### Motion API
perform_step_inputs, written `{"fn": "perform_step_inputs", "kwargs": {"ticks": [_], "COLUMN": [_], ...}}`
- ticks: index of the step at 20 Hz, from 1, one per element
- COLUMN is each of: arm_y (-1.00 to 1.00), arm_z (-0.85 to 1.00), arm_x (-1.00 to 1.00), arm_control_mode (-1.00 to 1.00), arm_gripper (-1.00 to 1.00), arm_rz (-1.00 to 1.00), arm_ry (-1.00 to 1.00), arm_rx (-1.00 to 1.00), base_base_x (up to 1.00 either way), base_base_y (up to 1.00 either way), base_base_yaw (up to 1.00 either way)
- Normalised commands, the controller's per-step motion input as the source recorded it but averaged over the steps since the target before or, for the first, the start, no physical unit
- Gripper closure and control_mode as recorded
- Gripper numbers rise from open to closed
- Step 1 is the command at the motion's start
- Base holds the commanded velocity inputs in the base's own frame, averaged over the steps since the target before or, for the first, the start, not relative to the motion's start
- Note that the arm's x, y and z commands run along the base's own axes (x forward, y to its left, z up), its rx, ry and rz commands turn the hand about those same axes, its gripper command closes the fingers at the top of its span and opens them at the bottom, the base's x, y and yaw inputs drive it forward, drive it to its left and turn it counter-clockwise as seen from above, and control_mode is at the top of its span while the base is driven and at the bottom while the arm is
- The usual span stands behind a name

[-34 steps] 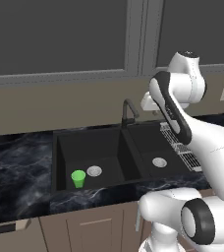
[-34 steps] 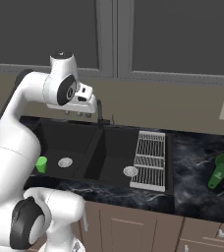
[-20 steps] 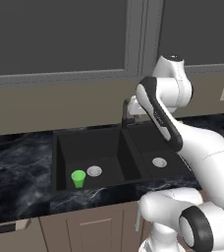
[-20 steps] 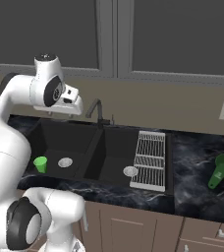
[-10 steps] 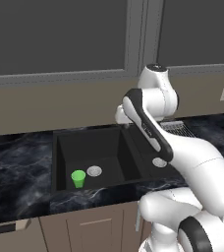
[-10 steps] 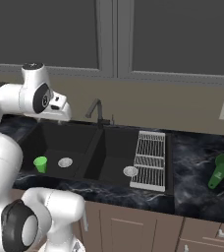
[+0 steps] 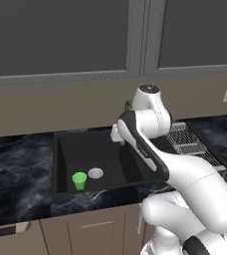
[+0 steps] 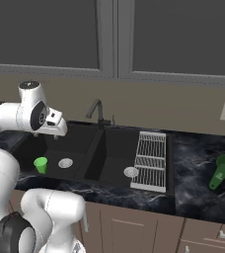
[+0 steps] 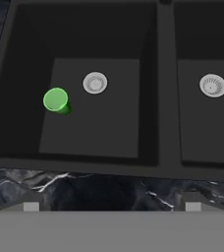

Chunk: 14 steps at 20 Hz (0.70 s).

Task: Move any existing items from the left basin to the right basin for drying. Then move the measuring cup from the counter to the left basin of the sink for washing.

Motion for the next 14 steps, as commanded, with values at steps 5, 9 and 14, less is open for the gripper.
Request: {"fn": "perform_step_inputs", "kwargs": {"ticks": [5,9,14], "arm_y": [0.18,0.18,0.22], "arm_z": [-0.3,-0.28,-0.22], "arm_x": [0.04,0.15,0.25], "arm_control_mode": [-1.0,-1.0,-1.0], "arm_gripper": [-1.0,-1.0,-1.0], "arm_rz": [0.0,0.0,0.0], "arm_ry": [0.0,0.02,0.01], "arm_rx": [0.0,0.0,0.0], "base_base_x": [0.0,0.0,0.0], "base_base_y": [0.0,0.0,0.0], "base_base_yaw": [0.0,0.0,0.0]}}
